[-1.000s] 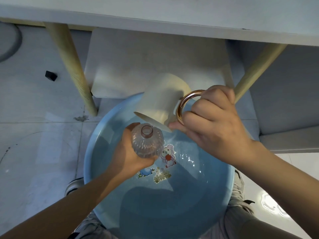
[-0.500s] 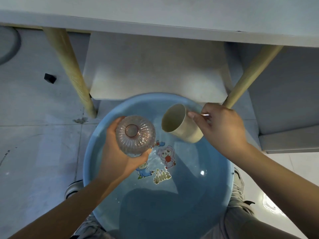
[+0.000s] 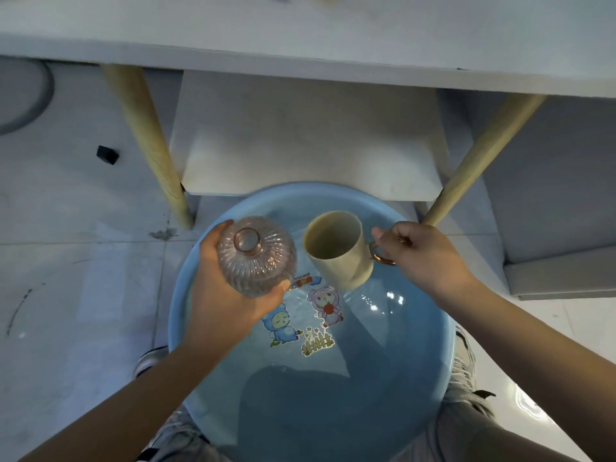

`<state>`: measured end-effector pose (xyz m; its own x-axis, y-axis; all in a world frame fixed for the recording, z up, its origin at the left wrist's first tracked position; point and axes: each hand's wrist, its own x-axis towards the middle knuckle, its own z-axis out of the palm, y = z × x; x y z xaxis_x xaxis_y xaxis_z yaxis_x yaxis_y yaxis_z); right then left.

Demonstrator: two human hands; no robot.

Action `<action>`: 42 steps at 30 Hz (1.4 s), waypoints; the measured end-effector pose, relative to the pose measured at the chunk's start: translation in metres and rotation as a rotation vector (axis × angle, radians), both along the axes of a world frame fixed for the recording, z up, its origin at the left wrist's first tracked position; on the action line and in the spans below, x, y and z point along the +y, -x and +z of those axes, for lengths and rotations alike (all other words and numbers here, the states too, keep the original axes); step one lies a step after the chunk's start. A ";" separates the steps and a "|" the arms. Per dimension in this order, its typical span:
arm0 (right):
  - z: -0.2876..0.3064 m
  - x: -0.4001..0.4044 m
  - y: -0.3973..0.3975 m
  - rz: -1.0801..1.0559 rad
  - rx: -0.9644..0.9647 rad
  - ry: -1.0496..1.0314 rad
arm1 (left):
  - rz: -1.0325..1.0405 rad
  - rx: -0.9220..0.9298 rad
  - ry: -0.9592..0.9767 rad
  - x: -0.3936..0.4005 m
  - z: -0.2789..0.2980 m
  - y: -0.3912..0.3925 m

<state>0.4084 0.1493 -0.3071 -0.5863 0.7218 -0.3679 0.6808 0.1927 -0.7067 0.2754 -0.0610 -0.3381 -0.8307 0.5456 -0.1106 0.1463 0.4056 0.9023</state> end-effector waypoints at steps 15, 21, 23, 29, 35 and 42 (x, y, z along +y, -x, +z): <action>0.127 0.004 0.000 0.266 -0.233 0.340 | -0.190 0.043 0.030 -0.019 0.118 0.009; 0.206 -0.002 -0.019 0.260 -0.137 0.351 | -0.314 0.135 0.093 -0.028 0.205 0.011; 0.229 0.000 -0.022 0.243 -0.086 0.342 | -0.295 0.120 0.077 -0.029 0.228 0.009; 0.283 0.010 -0.020 0.133 0.088 0.261 | -0.207 0.131 -0.062 -0.009 0.286 0.000; 0.285 0.025 -0.013 -0.138 0.265 0.181 | -0.083 0.126 -0.088 0.023 0.307 0.005; 0.263 0.050 -0.004 -0.441 0.257 -0.009 | -0.054 0.135 -0.111 0.057 0.316 -0.002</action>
<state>0.4125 0.1997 -0.0444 -0.2955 0.9234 -0.2447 0.5033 -0.0673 -0.8615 0.2774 -0.0040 -0.0218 -0.8033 0.5922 0.0632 0.2875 0.2926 0.9120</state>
